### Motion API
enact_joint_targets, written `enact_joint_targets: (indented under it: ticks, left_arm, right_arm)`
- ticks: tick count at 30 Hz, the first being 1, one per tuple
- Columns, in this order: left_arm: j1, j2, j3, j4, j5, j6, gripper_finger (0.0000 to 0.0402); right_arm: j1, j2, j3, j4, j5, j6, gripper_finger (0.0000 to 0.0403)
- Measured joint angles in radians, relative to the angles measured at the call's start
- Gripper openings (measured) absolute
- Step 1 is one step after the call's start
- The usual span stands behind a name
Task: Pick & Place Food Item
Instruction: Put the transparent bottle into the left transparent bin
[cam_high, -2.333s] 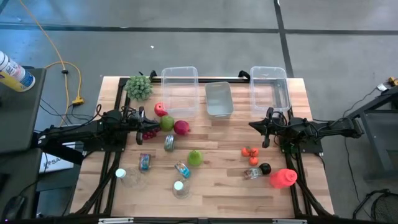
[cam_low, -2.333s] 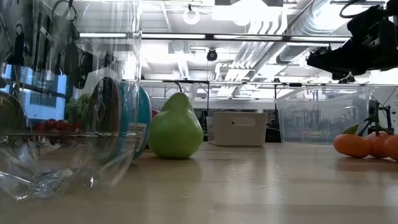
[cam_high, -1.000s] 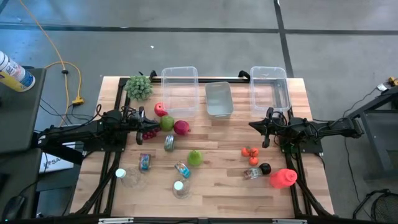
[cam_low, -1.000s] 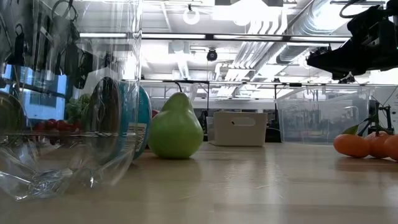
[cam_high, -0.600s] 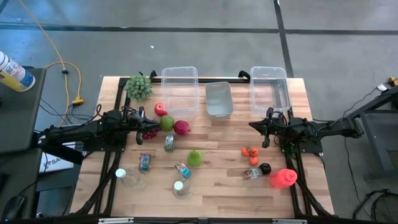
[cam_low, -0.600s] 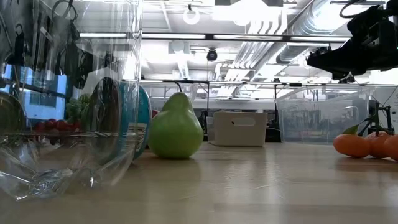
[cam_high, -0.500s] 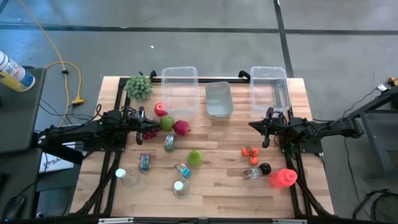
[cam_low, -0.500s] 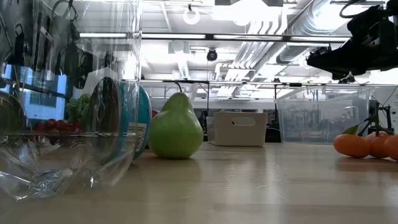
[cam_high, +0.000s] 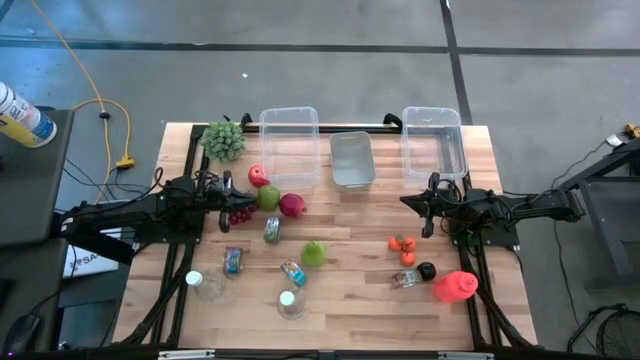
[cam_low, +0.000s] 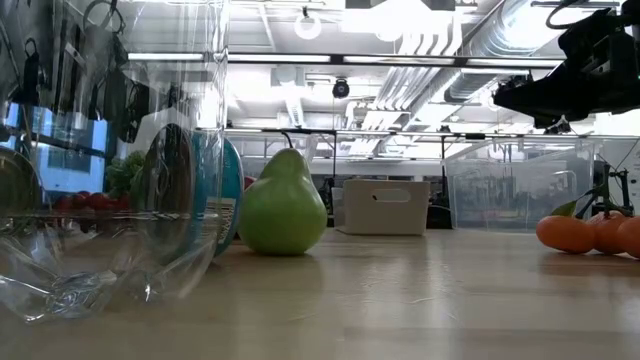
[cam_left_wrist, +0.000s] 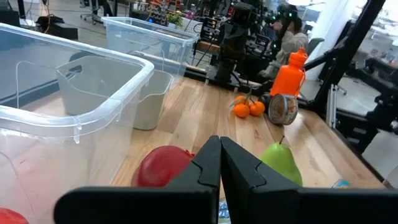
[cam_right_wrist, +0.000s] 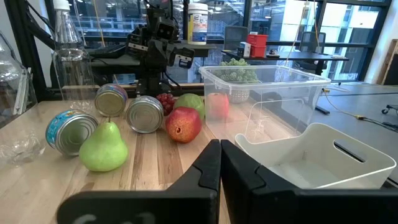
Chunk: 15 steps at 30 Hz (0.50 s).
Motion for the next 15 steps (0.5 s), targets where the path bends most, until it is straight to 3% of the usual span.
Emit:
enact_joint_targets:
  ticks: [6,11,15]
  left_arm:
    - [0.0,-0.001,0.0,0.058,-0.014,-0.009,0.0]
    - [0.0,0.0,0.0,0.067,0.002,-0.169,0.0]
    - [0.0,-0.001,0.0,0.103,0.002,-0.167,0.0]
  right_arm:
    - [0.0,0.0,0.0,0.0,0.0,0.0,0.0001]
    - [0.0,0.0,0.0,0.001,0.0,0.0,0.0001]
    - [0.0,0.0,0.0,0.002,0.0,0.0,0.0001]
